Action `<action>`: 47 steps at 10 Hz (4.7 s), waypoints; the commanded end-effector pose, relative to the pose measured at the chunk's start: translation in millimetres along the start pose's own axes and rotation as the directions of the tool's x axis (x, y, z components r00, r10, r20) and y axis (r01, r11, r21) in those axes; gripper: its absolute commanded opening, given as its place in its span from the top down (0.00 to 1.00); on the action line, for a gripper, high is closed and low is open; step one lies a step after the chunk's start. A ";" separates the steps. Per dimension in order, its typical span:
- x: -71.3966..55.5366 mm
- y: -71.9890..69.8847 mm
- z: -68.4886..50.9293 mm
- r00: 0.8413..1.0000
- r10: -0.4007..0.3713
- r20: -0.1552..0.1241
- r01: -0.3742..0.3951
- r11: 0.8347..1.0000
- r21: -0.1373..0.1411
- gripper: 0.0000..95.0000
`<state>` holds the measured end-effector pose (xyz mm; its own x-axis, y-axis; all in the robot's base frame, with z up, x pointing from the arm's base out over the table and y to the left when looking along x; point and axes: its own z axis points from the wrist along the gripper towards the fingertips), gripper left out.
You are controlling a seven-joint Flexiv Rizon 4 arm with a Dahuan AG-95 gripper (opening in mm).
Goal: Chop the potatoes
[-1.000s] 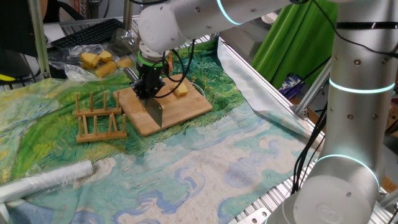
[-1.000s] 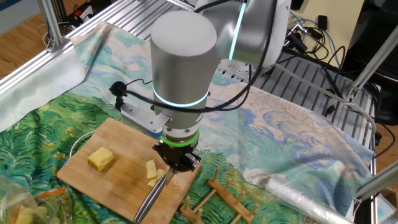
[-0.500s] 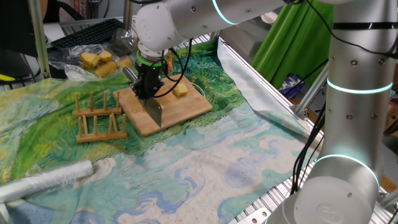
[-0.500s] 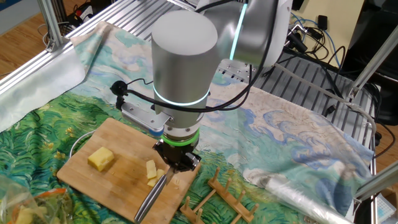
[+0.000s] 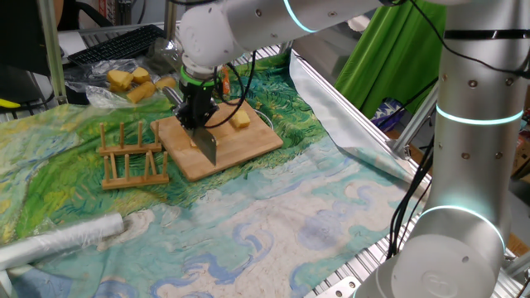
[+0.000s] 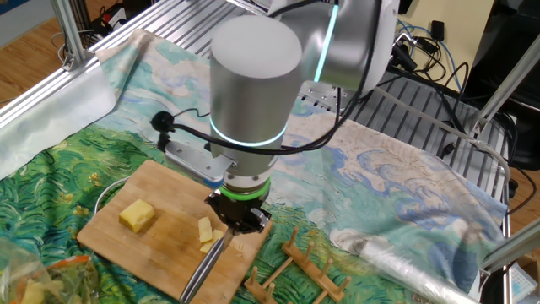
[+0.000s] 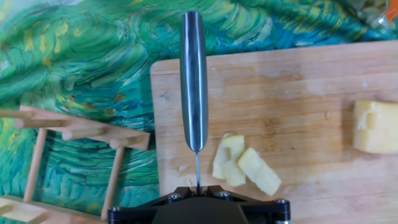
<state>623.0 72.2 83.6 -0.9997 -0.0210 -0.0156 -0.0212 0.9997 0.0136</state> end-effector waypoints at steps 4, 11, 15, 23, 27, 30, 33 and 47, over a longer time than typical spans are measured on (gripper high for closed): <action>-18.3 -22.3 -14.0 0.999 -0.045 -0.016 0.044 0.999 -0.005 1.00; -30.6 -36.3 -25.8 0.999 -0.010 -0.038 0.009 1.000 -0.004 1.00; -32.4 -37.8 -28.2 0.999 -0.036 0.004 0.036 0.999 0.015 1.00; -31.7 -38.2 -29.2 0.991 -0.107 0.083 0.105 0.994 0.027 1.00; -31.9 -36.8 -28.0 0.989 -0.128 0.076 0.127 0.992 0.024 1.00; -28.8 -34.0 -26.2 0.984 -0.159 0.074 0.158 0.987 0.030 1.00; -29.7 -32.7 -23.4 0.989 -0.129 0.074 0.126 0.991 0.035 1.00; -64.8 -12.6 23.1 0.996 0.011 0.084 -0.008 0.999 -0.035 1.00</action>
<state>689.6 61.7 59.0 -0.9947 -0.0105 -0.1021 -0.0155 0.9987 0.0488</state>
